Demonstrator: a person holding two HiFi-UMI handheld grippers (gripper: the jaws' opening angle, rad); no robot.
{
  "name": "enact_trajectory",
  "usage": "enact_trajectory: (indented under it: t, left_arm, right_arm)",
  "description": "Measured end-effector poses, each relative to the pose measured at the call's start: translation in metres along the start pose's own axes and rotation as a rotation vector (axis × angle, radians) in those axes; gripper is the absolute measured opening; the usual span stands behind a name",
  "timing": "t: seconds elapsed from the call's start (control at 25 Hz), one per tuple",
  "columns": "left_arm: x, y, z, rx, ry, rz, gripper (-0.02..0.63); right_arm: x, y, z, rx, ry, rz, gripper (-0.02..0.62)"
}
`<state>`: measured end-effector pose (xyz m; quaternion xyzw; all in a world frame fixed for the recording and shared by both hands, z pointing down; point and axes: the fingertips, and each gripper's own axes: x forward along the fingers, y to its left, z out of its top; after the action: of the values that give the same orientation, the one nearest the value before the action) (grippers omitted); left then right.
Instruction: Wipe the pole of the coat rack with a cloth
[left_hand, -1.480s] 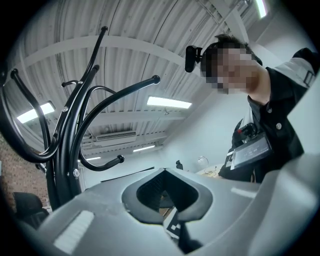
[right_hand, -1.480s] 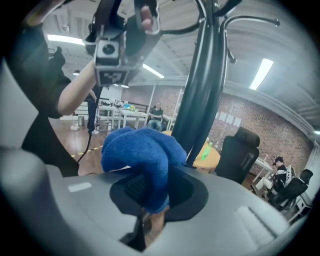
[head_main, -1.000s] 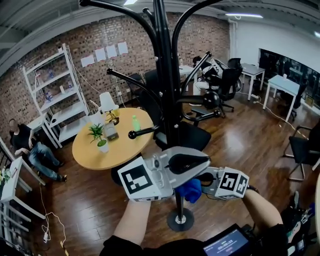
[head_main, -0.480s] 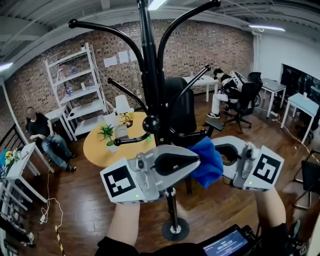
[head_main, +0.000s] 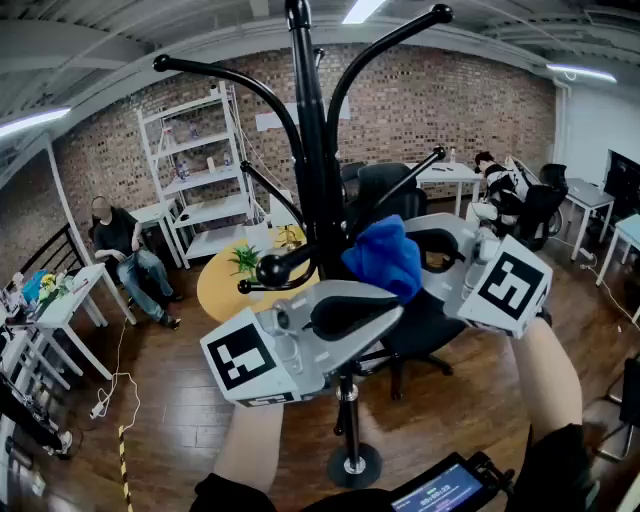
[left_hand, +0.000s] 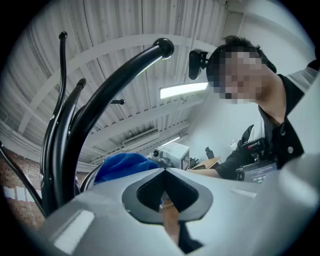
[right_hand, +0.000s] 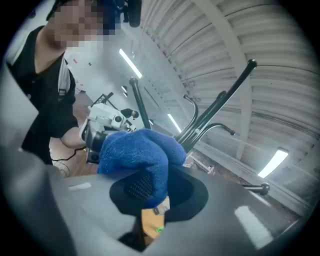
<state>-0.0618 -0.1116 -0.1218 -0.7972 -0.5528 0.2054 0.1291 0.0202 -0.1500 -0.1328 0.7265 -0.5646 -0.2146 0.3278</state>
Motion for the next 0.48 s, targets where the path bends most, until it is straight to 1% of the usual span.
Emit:
enact_trajectory:
  t: [0.04,0.16,0.28,0.36,0.48]
  left_arm:
    - [-0.001,0.000,0.002,-0.002,0.000,0.002,0.003]
    - [-0.003,-0.002,0.001,-0.005,0.013,-0.002,0.003]
    - [0.001,0.002,-0.003,0.009,0.026,-0.001,0.003]
    - [0.007,0.006,-0.004,0.013,0.020,0.019,0.003]
    - [0.020,0.017,-0.002,0.010,0.016,0.073,0.003]
  right_arm:
    - [0.009,0.000,-0.001,-0.009,0.013,0.017,0.051]
    - [0.030,0.004,0.005,-0.024,-0.013,0.072,0.049]
    - [0.042,-0.001,0.006,-0.096,0.010,0.065,0.051]
    - [0.044,-0.005,0.000,-0.147,0.010,0.075,0.050]
    - [0.044,-0.012,0.000,-0.172,-0.054,0.107,0.051]
